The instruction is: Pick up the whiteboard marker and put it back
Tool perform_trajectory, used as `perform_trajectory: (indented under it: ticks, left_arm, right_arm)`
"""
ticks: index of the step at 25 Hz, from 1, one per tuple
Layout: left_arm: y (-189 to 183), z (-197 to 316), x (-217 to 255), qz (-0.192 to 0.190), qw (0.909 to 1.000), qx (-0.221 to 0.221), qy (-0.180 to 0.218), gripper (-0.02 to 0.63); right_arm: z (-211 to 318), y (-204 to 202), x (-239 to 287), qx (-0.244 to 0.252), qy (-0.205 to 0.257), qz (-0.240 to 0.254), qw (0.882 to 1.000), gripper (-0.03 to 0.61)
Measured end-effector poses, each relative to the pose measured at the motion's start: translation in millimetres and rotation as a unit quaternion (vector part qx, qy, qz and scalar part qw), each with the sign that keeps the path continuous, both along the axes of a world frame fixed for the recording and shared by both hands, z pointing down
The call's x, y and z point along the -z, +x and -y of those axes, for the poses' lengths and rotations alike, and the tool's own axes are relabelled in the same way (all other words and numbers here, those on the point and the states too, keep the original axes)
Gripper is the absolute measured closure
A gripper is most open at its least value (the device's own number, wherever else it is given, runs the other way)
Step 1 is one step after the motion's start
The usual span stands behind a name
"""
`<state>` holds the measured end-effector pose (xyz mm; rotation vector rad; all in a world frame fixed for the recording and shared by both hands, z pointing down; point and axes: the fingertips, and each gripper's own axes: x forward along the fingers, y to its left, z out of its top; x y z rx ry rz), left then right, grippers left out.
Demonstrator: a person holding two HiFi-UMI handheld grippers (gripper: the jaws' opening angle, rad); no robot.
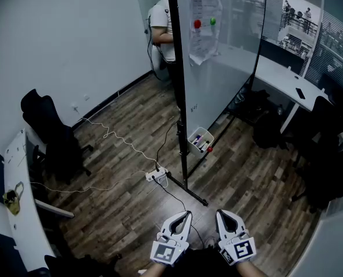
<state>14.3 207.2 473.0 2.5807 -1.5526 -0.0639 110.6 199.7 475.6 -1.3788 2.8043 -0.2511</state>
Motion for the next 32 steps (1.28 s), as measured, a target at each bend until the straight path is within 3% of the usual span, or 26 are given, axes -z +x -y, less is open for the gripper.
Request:
perform_trajectory:
  ticks: [10,22,32]
  left_arm:
    - [-17.5,-3.8,2.8,-0.007,1.0,-0.005,0.001,0.606]
    - [-33.4,-9.8,-15.6,-0.014,0.9985,-0.05,-0.018,0.606]
    - [-34.2,8.4,-18.3,-0.017,0.9984,-0.048,-0.022,0.606]
  right_arm:
    - [-2.2,-11.4,-0.8,-0.023,-0.003,0.003,1.0,0.565]
    - [-6.1,-24.7,-5.0,-0.075,-0.004,-0.017,0.997,0.565]
    - [16.9,-24.0,-10.2,-0.089,-0.012,-0.018,0.996,0.564]
